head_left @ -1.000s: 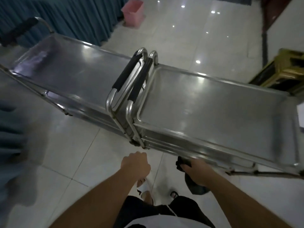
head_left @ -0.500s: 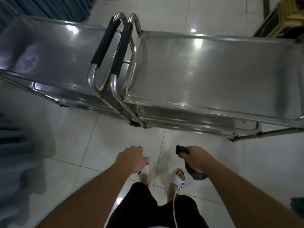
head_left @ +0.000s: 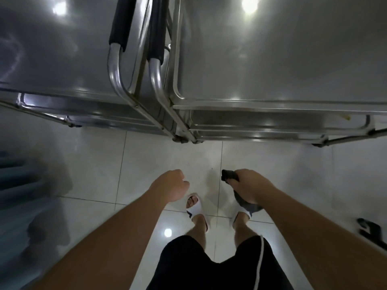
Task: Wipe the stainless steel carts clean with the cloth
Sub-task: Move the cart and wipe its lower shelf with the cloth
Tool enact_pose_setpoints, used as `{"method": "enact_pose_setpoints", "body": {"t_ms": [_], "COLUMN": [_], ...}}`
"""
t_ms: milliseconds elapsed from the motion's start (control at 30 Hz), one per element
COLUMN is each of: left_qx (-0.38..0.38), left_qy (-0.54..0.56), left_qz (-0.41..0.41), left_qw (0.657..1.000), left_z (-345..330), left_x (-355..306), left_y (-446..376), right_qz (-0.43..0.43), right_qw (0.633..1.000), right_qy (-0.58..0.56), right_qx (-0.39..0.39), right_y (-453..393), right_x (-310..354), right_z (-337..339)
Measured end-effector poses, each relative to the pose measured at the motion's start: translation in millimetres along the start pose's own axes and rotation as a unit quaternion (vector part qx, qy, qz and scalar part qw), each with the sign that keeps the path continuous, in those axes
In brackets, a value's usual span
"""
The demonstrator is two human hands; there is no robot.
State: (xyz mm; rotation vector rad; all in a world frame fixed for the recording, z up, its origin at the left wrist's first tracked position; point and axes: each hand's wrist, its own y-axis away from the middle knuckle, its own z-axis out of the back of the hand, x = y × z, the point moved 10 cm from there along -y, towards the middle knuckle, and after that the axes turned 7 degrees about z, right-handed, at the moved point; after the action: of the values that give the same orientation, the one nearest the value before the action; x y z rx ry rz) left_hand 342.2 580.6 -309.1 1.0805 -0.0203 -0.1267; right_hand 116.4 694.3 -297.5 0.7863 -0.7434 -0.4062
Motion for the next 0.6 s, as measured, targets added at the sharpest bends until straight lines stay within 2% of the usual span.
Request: {"method": "enact_pose_setpoints", "body": {"t_ms": [133, 267, 467, 567, 600], "left_qx": [-0.012, -0.053, -0.152, -0.184, -0.204], "left_qy": [0.060, 0.171, 0.365, 0.391, 0.415], "left_qz": [0.006, 0.000, 0.000, -0.028, -0.056], "left_qw": [0.998, 0.984, 0.919, 0.902, 0.885], "left_z": [11.5, 23.0, 50.0, 63.5, 72.0], "left_x": [8.6, -1.8, -16.4, -24.8, -28.8], "left_y": [-48.2, -100.3, -175.3, -209.5, -217.6], "right_qz": [0.016, 0.035, 0.061, 0.053, 0.053], "right_qw": [1.000, 0.998, 0.994, 0.988, 0.982], "right_qy": [0.019, 0.048, 0.044, 0.012, 0.006], "right_qx": [-0.006, -0.028, -0.078, -0.148, -0.182], "right_y": [-45.3, -92.4, -173.1, -211.7, -223.0], "right_x": [21.1, 20.3, 1.8, -1.7, -0.5], "right_z": [-13.8, -19.8, -11.2, 7.4, 16.6]}}
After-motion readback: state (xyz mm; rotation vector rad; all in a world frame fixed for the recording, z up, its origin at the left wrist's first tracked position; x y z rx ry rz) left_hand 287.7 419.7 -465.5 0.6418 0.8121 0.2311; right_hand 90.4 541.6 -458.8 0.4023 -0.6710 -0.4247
